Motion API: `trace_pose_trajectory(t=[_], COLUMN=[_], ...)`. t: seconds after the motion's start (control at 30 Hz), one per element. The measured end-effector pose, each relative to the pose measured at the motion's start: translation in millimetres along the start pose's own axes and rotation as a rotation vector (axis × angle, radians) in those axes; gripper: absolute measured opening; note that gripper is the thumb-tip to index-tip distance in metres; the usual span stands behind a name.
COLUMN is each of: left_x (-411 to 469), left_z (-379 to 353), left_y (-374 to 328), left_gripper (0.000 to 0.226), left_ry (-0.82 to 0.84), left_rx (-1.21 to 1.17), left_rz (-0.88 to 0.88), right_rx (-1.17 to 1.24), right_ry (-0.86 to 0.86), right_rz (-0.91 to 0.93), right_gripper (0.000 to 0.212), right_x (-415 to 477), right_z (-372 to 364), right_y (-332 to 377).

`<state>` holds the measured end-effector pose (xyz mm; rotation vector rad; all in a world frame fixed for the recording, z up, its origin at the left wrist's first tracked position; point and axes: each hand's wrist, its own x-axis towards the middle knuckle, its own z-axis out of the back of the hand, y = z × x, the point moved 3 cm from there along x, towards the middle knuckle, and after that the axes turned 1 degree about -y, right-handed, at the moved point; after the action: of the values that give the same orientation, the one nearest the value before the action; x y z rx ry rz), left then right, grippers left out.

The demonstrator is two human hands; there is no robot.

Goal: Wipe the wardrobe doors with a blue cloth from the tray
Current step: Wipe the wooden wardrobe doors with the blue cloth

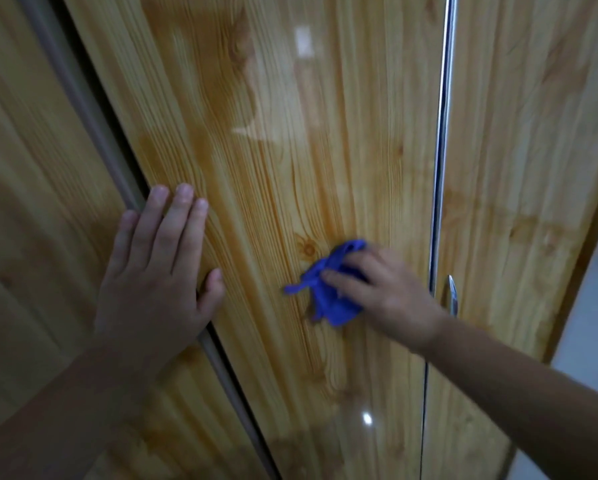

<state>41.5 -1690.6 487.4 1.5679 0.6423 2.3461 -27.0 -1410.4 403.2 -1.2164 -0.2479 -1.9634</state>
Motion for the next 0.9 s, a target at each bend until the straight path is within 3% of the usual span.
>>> trace_pose_trajectory(t=[0.17, 0.33, 0.4, 0.5, 0.7, 0.8, 0.9], left_x=[0, 0, 0, 0, 0, 0, 0], left_z=[3, 3, 3, 3, 4, 6, 7], left_y=[1, 0, -1, -2, -2, -2, -1], left_gripper=[0.077, 0.079, 0.079, 0.080, 0.079, 0.078, 0.076], left_ry=[0.016, 0.026, 0.028, 0.034, 0.034, 0.039, 0.045], left_rx=[-0.004, 0.010, 0.009, -0.006, -0.008, 0.003, 0.006], left_rz=[0.001, 0.010, 0.015, 0.023, 0.036, 0.032, 0.026], right_rx=[-0.030, 0.125, 0.185, 0.271, 0.206, 0.182, 0.157], right_ry=[-0.168, -0.392, -0.381, -0.215, 0.100, 0.062, -0.096], right_rz=[-0.416, -0.627, -0.602, -0.486, 0.007, 0.097, 0.040], right_gripper=[0.049, 0.046, 0.040, 0.040, 0.031, 0.025, 0.026], right_x=[25, 24, 18, 3, -17, 9, 54], right_z=[49, 26, 2, -34, -66, -52, -27], right_y=[-72, -36, 2, 62, 127, 118, 95])
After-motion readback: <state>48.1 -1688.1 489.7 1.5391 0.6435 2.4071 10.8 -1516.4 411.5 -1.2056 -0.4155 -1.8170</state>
